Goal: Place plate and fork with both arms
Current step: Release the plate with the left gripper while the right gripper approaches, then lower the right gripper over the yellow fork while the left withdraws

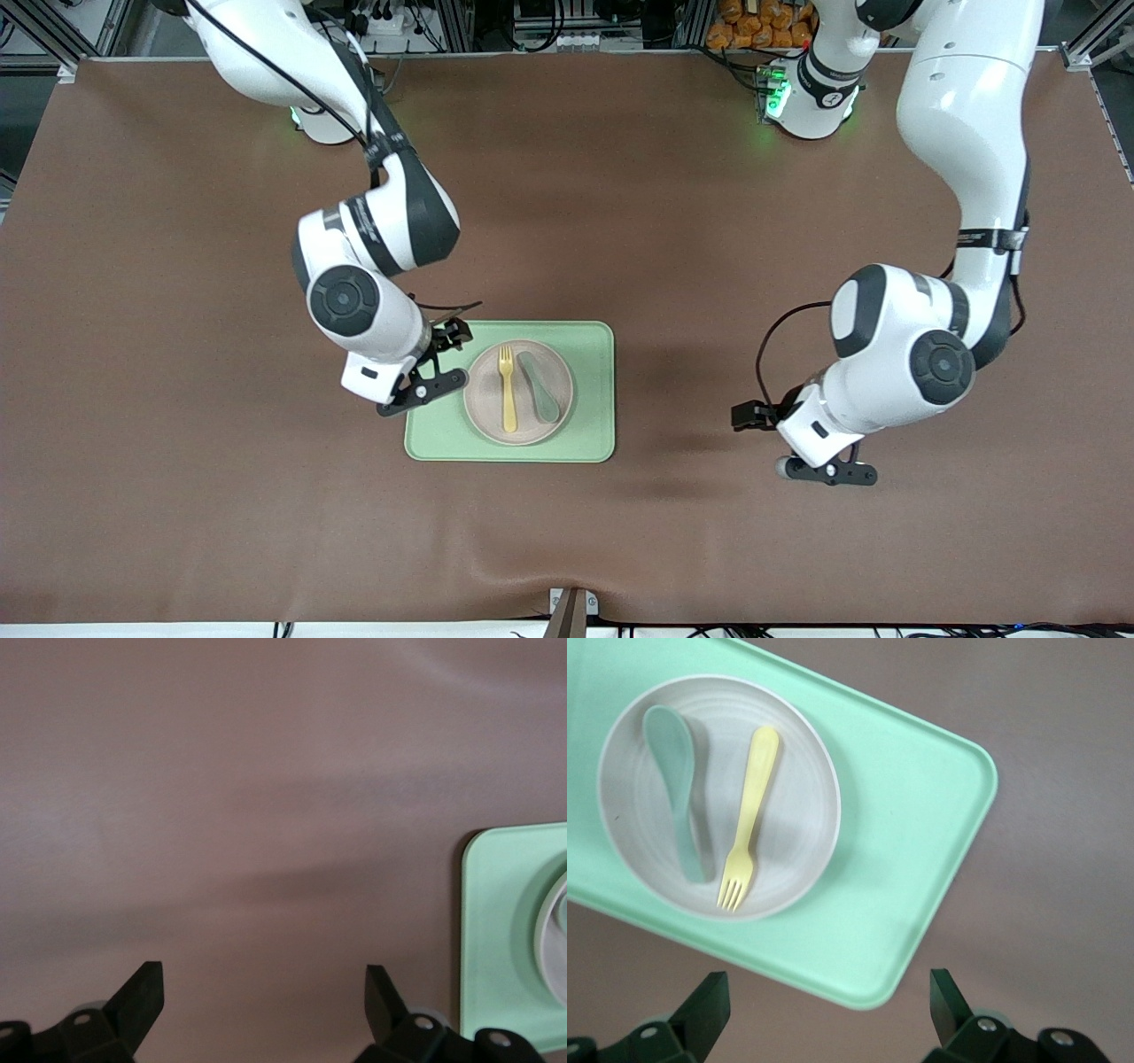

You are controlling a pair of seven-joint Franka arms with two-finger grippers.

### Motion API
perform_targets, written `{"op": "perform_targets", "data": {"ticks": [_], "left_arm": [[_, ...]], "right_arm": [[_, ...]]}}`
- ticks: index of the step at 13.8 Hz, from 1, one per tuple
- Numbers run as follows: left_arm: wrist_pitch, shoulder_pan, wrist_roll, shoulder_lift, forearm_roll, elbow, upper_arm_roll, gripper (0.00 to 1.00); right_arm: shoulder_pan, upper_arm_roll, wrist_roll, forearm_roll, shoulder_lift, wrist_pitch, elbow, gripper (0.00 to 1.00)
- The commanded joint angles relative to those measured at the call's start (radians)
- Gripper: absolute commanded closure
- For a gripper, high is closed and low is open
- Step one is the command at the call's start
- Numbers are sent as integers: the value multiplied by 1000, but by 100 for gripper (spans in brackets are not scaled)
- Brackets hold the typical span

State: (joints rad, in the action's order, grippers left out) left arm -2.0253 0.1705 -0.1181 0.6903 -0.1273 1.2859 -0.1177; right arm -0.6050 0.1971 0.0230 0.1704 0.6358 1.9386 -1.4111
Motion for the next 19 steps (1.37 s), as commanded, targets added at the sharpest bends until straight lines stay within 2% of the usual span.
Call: {"op": "perform_targets", "data": {"ticks": [1,3,5,9,11,12,14,15,19], "left_arm": [[81,-9,2,-95,31,49,-2,0],[181,-60,5,-162,101,58,-16,0],[247,-141,49,-234,143,98,-66,0],[327,-177,88,-377,150,171,-60,0],[346,-177,98,-463,152,217,-34,0],[349,-175,101,-507,152,243,-14,0],[359,-175,92,-601,152,305,2,0],[361,-172,91,-629,152,311,10,0],[361,-154,103,-635,201,244,33,0]], "right_arm": [[-47,13,12,20,70,83,23,0],[-59,13,11,21,93,157,17,0],[-61,13,11,20,120,181,17,0],[-71,13,-3,24,153,249,17,0],[-73,13,-17,24,162,252,17,0],[-75,13,-21,24,165,260,17,10],[-84,13,-21,44,177,269,17,13],[-91,13,-21,54,183,273,17,13],[-119,13,-77,54,209,307,15,13]]}}
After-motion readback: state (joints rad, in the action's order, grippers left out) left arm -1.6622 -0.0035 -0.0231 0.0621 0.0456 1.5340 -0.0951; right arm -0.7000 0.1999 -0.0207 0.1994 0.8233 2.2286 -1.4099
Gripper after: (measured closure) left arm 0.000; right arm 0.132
